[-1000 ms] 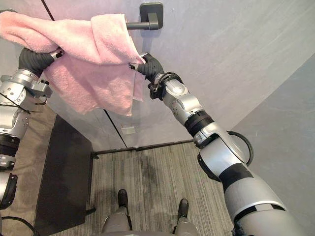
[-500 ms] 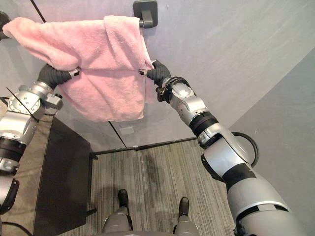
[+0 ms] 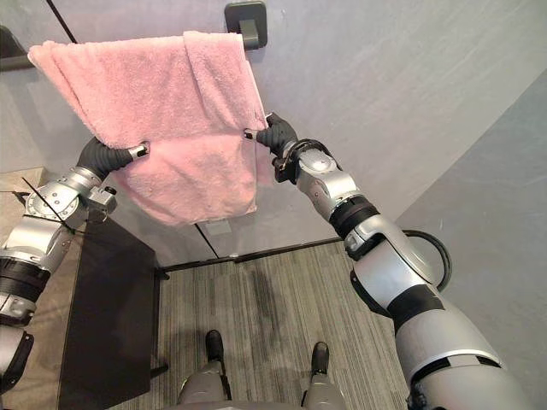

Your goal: Organize washtable

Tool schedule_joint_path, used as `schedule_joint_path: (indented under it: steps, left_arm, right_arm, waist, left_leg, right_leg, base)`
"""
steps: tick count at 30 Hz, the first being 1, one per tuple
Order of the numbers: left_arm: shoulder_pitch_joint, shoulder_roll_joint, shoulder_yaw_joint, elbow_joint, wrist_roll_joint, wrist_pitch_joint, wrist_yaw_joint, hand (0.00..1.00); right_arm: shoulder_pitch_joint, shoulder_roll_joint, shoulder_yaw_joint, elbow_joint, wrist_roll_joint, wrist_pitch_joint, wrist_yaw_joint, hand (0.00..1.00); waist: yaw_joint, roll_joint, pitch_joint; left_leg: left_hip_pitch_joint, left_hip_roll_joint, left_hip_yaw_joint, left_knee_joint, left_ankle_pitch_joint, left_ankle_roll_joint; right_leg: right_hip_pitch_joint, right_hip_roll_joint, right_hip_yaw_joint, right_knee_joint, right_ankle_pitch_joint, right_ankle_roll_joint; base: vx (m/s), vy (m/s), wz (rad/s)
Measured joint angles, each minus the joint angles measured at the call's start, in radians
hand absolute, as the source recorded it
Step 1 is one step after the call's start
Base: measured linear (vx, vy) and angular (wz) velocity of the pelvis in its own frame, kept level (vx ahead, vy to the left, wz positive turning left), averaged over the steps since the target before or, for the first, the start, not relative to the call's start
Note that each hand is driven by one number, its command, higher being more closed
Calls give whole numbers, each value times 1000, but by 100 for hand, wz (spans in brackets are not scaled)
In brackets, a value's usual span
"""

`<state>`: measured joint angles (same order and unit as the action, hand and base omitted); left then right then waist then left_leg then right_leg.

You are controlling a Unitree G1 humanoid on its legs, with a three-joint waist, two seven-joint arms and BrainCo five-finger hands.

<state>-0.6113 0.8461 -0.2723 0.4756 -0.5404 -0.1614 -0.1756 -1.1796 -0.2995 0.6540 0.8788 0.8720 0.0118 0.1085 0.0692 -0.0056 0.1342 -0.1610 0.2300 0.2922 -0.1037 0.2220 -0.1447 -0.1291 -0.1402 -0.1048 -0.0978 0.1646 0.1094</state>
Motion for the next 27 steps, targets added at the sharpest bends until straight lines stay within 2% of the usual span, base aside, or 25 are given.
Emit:
schedule_joint_path:
  steps: [7, 15, 17, 25, 26, 27]
  left_arm:
    - [-45, -32, 3, 100, 5, -1, 0, 100]
    - [-129, -64, 15, 233, 66, -1, -1, 100]
    - [-140, -85, 47, 256, 84, 0, -2, 100]
    - [-175, -89, 65, 309, 102, 8, -2, 100]
    - [-175, -92, 75, 310, 102, 14, -2, 0]
    - [-175, -96, 84, 311, 102, 17, -2, 0]
  right_arm:
    - [0, -3, 24, -11, -2, -3, 2, 100]
    - [0, -1, 25, -42, -19, -3, 7, 100]
    - [0, 5, 25, -42, -19, -3, 9, 100]
    - [0, 22, 24, -42, -19, -3, 26, 100]
    - [0, 27, 24, -42, -19, -3, 26, 100]
    - [0, 28, 24, -42, -19, -3, 26, 100]
  waist:
    - [-1, -5, -4]
    - [-5, -26, -17]
    - [-5, -30, -20]
    - [-3, -40, -25]
    - [-3, -40, -25]
    - [-3, -41, -25]
  left_leg:
    - [1, 0, 0, 0, 0, 0]
    - [2, 1, -1, 0, 1, 2]
    - [2, 1, -2, 0, 2, 2]
    - [2, 1, -3, 0, 1, 1]
    - [2, 1, -3, 0, 1, 1]
    - [2, 1, -3, 0, 1, 1]
  right_leg:
    - [1, 0, 0, 0, 3, 6]
    - [2, 1, 0, 0, 3, 6]
    - [2, 1, 0, 0, 3, 6]
    - [3, 2, -1, 0, 3, 6]
    - [3, 2, -1, 0, 3, 6]
    - [3, 2, -1, 0, 3, 6]
  base:
    - [0, 0, 0]
    - [0, 0, 0]
    - [0, 0, 0]
    - [0, 0, 0]
    - [0, 0, 0]
    - [0, 0, 0]
